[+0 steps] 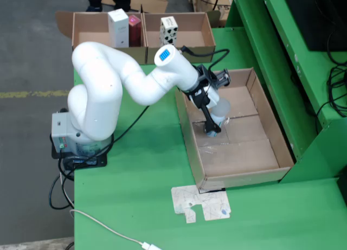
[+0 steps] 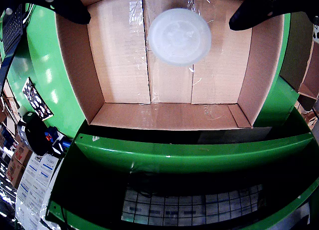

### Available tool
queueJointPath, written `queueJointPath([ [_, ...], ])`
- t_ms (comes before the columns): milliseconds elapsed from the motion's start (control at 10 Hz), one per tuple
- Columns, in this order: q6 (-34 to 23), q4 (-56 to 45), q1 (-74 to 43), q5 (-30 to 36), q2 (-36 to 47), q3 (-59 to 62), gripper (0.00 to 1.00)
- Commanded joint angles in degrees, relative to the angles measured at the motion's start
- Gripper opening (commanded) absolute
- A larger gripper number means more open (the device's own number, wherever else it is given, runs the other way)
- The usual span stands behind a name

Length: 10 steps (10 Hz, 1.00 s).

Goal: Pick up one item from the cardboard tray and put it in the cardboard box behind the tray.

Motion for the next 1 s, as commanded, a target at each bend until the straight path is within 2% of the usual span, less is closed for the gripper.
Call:
queueJointPath([
  [0, 0.3, 0.1, -0.2, 0.0, -0.9, 3.1, 1.00],
  [900, 0.0, 1.0, -0.6, 0.2, -4.0, 4.8, 1.00],
])
